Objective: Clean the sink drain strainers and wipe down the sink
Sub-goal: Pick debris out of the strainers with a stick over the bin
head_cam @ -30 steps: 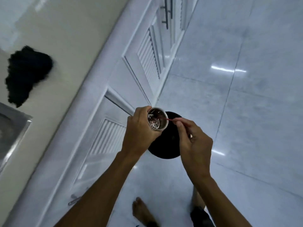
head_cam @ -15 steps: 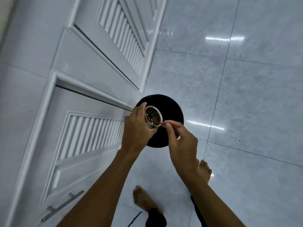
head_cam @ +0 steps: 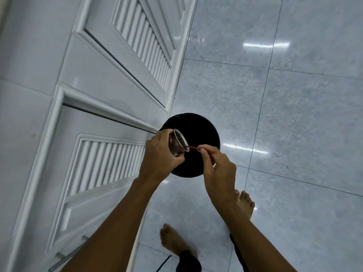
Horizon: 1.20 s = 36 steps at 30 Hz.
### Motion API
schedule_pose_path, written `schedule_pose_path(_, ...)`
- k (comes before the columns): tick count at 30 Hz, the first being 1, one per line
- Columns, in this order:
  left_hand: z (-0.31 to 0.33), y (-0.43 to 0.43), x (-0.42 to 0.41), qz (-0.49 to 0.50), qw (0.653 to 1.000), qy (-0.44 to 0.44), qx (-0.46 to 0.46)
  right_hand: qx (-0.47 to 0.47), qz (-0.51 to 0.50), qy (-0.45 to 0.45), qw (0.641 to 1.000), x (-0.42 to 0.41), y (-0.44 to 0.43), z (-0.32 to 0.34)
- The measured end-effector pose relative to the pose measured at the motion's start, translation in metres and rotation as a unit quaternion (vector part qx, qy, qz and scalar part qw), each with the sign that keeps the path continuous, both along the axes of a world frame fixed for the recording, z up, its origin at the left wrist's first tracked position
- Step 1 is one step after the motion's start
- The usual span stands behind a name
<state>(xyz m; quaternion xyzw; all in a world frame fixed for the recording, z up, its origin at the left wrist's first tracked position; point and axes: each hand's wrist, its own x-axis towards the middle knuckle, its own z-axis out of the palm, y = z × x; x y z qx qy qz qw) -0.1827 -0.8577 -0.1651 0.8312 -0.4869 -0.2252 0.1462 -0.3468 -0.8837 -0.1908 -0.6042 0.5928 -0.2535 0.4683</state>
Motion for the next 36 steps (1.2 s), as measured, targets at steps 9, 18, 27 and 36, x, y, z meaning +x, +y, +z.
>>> schedule_pose_path(9, -0.003, 0.004, 0.015, -0.032, 0.998, 0.026, 0.054, 0.095, -0.076, -0.054, 0.991, 0.007, -0.002, -0.015)
schedule_pose_path(18, -0.011, 0.005, 0.02, -0.007, 0.997, 0.051, 0.065, 0.144, -0.115, -0.076, 0.98, 0.0, -0.005, -0.022)
schedule_pose_path(27, -0.013, 0.003, 0.019, -0.03, 0.996, 0.08, 0.027, 0.204, -0.128, -0.114, 0.964, -0.007, -0.009, -0.021)
schedule_pose_path(36, -0.004, 0.002, 0.034, -0.019, 0.994, 0.109, 0.014, 0.202, -0.032, -0.118, 0.972, -0.009, -0.015, -0.018)
